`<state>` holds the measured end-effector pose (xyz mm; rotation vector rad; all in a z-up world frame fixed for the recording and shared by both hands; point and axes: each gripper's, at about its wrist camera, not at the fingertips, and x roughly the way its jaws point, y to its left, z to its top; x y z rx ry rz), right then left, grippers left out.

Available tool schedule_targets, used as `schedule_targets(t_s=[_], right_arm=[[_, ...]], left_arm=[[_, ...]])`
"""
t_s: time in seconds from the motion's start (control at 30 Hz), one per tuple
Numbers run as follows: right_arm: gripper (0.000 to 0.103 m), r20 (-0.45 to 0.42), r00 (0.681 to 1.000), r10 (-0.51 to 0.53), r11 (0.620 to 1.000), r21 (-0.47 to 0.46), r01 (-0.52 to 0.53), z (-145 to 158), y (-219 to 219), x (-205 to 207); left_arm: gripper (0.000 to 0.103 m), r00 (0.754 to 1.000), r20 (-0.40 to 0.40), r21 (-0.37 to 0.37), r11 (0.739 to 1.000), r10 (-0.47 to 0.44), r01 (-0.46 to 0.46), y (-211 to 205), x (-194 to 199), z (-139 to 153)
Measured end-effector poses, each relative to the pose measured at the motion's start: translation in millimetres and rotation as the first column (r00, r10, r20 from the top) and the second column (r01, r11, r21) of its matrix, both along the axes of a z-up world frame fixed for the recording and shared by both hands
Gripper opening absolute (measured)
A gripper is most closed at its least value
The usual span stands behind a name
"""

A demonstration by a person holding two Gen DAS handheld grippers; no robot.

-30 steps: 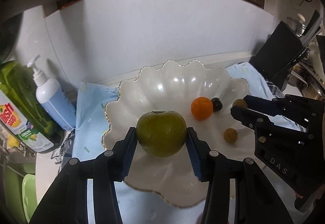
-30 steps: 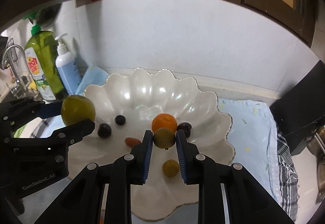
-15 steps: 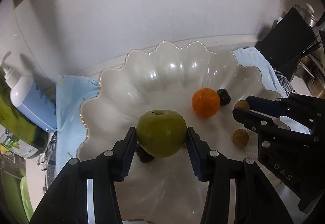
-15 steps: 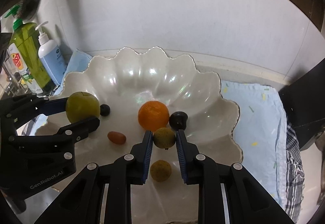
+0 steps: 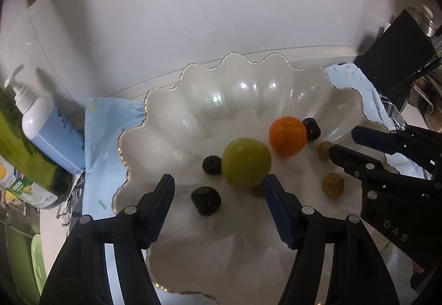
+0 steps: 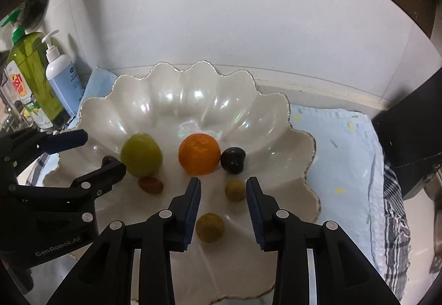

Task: Organize fruits
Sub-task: 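Move both tools back from the bowl toward the last fruits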

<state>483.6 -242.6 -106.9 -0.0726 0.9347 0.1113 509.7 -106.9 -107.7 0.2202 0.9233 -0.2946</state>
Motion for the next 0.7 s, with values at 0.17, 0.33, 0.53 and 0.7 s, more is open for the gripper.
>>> schedule_targets(t_s=[0.17, 0.33, 0.53, 0.7], right_arm=[[0.046, 0.034, 0.999, 0.004, 1.0, -0.011, -0.004, 11, 0, -12], [0.051, 0.071, 0.998, 0.001, 1.0, -0.011, 0.0, 24, 0, -27], [0.051, 0.113, 0.994, -0.006, 1.0, 0.01, 0.005, 41, -2, -48], [0.051, 0.152, 0.988, 0.001, 1.0, 0.016, -0.003, 56, 1, -68]], left_arm=[[0.073, 0.999, 0.041, 0.011, 1.0, 0.001, -0.002, 3, -12, 10], [0.077, 0.994, 0.107, 0.018, 1.0, 0.005, -0.007, 7, -29, 27], [0.085, 0.986, 0.167, -0.004, 1.0, 0.012, -0.011, 15, -51, 50], [0.089, 0.978, 0.209, -0.025, 1.0, 0.012, -0.007, 21, -70, 69]])
